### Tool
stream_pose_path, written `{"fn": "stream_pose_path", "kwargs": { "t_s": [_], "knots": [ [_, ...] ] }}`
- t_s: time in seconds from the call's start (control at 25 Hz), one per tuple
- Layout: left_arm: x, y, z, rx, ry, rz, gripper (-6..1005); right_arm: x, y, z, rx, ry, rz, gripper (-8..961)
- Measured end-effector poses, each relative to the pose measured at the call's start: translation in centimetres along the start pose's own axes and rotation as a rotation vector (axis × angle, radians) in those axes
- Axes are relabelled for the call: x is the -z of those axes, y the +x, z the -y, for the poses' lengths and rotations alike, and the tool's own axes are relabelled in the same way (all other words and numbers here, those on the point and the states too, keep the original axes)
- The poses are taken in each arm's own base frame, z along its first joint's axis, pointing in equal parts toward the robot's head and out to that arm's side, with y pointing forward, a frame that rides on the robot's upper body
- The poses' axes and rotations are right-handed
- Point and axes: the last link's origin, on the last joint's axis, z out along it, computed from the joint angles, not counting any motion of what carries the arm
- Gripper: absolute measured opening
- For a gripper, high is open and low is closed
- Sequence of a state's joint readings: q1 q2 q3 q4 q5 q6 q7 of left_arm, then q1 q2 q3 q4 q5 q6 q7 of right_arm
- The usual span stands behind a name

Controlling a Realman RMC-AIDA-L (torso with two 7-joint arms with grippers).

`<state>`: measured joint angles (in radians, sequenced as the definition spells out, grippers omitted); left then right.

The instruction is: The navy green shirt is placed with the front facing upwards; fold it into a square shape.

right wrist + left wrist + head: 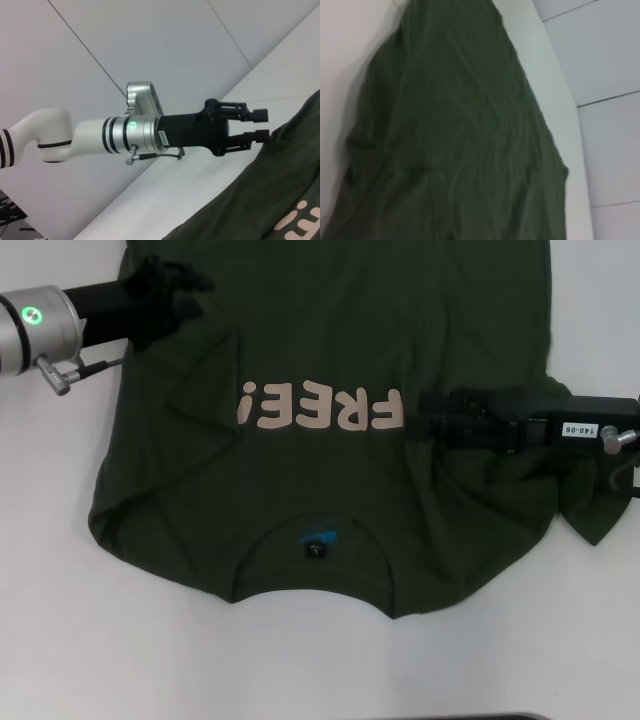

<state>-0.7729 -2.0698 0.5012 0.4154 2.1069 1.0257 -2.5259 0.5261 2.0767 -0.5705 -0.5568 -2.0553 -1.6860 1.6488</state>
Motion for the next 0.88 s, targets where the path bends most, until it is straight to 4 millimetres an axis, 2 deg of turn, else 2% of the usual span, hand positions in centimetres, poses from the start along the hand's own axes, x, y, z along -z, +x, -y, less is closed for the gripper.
{"fn": "stream_pose_path", "kwargs": {
  "t_s": [0.24,0.44,0.56,0.88],
  "knots": [
    [2.4,0.9,-0.4,-0.071,-0.057,0.065,472,0.0,0.0,-0.1,0.001,-0.008,-0.009,819],
    [4.8,0.2,0.6,-0.112,-0.051,0.157,656,0.0,0.0,-0.1,0.005,-0.01,-0.015,819],
    [5.5,-0.4,1.5,-0.135,-0.027,0.176,760,0.2,0.2,-0.1,0.009,-0.004,-0.014,819],
    [5.0,-1.8,3.4,-0.153,0.06,0.177,860,0.8,0.7,0.1,0.005,0.018,-0.014,820]
  ]
}}
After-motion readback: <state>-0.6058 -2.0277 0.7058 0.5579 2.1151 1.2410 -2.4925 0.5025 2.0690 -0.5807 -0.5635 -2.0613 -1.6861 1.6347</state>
